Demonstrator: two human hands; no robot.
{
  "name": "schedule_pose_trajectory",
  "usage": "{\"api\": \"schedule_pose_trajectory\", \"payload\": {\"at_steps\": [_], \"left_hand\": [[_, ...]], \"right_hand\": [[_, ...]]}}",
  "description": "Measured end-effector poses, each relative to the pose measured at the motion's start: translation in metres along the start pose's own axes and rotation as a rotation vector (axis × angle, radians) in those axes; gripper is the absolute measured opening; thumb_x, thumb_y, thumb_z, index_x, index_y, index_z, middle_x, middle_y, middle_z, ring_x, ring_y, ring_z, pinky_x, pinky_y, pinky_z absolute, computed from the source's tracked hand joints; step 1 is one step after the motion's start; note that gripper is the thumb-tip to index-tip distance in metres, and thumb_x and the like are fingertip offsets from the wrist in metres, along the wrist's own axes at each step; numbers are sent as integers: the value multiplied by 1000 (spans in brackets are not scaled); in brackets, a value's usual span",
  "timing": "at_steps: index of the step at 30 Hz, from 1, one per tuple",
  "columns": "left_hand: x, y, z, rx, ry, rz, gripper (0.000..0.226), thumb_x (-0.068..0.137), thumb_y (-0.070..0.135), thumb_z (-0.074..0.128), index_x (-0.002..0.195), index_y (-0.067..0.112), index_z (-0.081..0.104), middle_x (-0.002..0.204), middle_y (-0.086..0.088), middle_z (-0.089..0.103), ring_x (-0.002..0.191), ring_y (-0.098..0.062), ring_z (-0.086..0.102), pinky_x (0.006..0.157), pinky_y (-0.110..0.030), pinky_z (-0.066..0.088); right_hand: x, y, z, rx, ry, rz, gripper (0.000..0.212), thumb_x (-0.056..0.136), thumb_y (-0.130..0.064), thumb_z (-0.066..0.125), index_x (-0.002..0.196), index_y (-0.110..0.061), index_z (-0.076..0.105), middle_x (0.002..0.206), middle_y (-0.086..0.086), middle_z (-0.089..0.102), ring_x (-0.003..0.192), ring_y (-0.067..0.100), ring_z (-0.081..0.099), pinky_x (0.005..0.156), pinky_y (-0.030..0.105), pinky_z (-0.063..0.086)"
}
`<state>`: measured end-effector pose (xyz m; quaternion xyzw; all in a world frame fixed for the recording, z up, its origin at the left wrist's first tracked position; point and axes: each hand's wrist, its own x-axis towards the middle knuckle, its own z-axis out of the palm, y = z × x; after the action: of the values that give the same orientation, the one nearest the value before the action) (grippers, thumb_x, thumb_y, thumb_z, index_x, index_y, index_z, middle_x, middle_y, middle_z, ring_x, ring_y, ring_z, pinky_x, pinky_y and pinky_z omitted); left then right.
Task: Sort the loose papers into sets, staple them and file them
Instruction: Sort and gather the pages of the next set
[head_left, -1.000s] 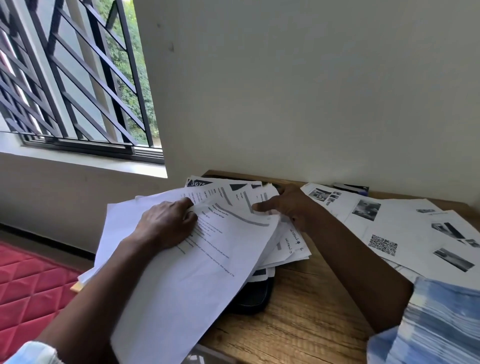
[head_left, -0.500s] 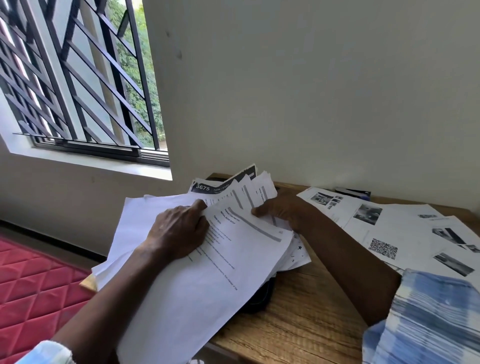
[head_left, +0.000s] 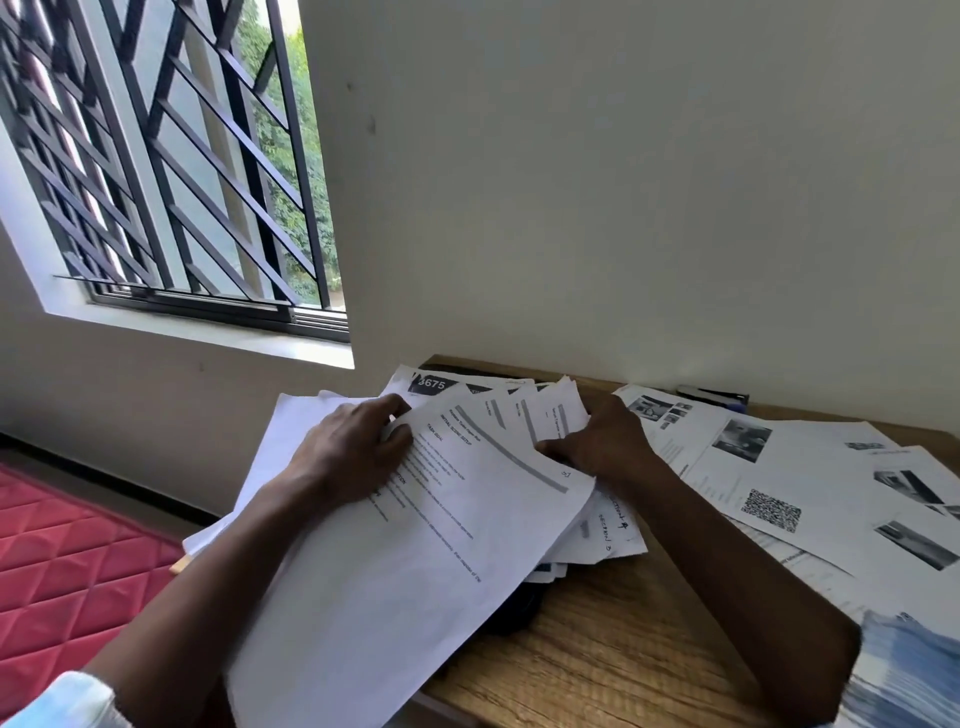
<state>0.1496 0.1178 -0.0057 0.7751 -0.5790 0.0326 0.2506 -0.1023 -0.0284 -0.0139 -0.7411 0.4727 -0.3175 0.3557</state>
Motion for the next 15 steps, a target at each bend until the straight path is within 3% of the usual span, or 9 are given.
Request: {"api": "schedule_pose_trajectory", "payload": {"at_steps": [3,7,10,15], "left_hand": [[5,-2,-9,-3,-13,-38,23,93,37,46,108,38,64,92,4,65,89,-22,61,81,-39,54],[7,-4,-19,-75,-47,-93,31,86,42,48,106,35,69,90,7,69,92,-22,63,77,-36,53],[6,-2,-23,-104,-23,-105,35,84,43,49,106,29,72,93,4,70,89,-23,65,76,-35,53],[12,0,-26,-129,71,-127,47,76,48,44,104,24,74,99,-4,74,91,-29,67,80,-42,57]], "right_hand": [[-1,7,-15,146,-30,34,33,70,-15,92,94,-30,74,93,-8,77,91,16,74,91,40,59],[1,14,-41,309,-93,130,27,78,-5,87,99,-15,74,92,6,78,76,19,76,77,36,63],[9,24,-68,300,-87,221,43,75,-15,91,113,-5,73,103,15,77,92,33,74,93,49,59],[22,47,-128,325,42,344,60,76,-20,89,124,6,63,125,15,65,113,37,63,106,46,48]]}}
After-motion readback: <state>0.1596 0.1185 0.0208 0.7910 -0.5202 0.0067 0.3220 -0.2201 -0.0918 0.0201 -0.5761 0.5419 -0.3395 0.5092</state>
